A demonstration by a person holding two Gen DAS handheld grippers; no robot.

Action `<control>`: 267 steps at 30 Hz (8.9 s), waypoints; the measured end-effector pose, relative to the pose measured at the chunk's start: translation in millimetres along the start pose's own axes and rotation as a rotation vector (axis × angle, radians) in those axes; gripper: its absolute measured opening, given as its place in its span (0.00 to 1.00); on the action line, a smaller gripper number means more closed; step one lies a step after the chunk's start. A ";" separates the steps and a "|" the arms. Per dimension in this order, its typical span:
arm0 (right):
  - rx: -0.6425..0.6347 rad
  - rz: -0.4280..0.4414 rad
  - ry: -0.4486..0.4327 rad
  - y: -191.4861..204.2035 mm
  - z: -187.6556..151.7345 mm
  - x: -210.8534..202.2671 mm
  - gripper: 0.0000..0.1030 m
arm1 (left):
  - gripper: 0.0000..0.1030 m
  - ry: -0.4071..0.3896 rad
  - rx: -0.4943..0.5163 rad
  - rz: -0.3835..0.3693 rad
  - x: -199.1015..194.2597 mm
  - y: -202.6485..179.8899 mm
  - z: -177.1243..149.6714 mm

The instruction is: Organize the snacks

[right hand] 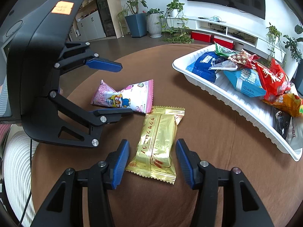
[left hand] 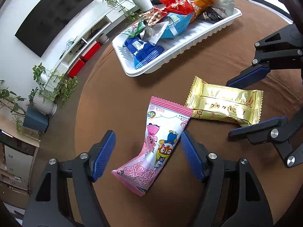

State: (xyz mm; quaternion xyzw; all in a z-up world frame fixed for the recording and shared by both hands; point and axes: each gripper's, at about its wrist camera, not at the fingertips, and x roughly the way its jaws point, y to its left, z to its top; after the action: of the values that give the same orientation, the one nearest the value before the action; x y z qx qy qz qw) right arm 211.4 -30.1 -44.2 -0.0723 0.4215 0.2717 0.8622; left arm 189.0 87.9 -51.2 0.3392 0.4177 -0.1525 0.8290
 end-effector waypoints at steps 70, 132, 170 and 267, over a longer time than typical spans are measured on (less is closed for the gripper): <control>0.462 0.264 -0.174 -89.1 -28.9 -70.3 0.32 | 0.20 -0.167 -0.445 -0.392 -75.9 8.8 10.2; 0.467 0.136 -0.279 -178.5 74.5 -61.5 0.33 | 0.18 -0.200 -0.548 -0.316 -39.5 84.8 108.8; 0.357 -0.082 -0.202 -177.9 99.5 -29.3 0.46 | 0.18 -0.110 -0.591 -0.274 16.3 92.1 121.9; 0.430 -0.267 -0.472 -81.9 -117.6 -191.8 1.00 | 0.97 -0.301 -0.550 -0.101 -191.9 -99.7 44.4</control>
State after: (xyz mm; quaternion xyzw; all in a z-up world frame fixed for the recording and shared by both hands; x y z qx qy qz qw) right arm 78.6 -218.9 19.6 0.1215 0.2448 0.0704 0.9593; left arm 45.7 -20.6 76.9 0.0548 0.3321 -0.1233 0.9336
